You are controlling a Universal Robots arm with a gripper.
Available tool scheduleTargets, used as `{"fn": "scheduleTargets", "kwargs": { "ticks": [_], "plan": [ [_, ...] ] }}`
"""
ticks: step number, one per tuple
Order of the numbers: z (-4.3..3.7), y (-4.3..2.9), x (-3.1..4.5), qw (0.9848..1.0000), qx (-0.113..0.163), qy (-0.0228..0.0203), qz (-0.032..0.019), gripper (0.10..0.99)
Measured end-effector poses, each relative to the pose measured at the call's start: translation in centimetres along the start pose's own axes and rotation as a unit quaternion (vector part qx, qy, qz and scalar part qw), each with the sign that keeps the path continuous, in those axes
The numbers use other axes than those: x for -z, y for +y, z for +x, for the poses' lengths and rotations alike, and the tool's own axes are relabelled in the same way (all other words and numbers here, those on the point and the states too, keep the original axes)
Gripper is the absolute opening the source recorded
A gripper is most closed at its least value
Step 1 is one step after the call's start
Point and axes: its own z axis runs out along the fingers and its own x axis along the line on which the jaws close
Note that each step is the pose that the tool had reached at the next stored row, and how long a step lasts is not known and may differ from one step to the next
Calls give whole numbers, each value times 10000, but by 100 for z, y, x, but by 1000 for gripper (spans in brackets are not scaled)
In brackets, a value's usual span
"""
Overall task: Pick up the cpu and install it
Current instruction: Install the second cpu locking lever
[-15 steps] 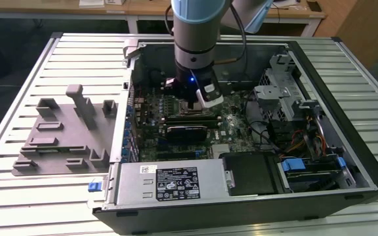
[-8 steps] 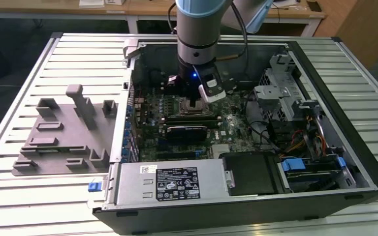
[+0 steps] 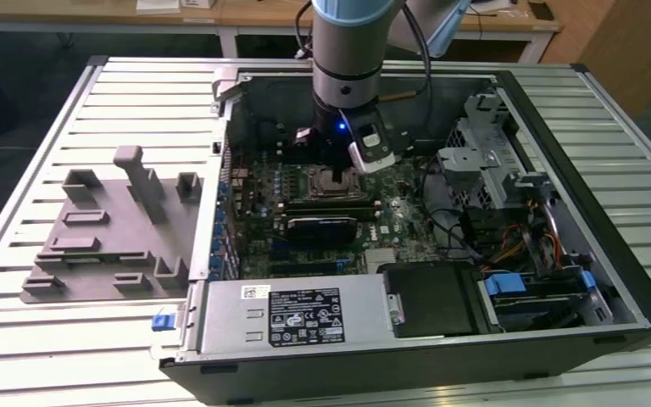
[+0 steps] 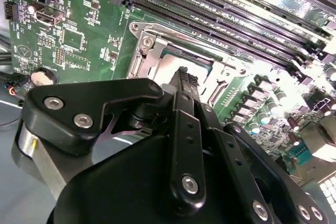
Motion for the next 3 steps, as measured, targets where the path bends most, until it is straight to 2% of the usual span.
{"fn": "scheduleTargets", "kwargs": {
  "ticks": [3],
  "plan": [
    [-2,0,0,10000,0,0,0,106]
  ]
}}
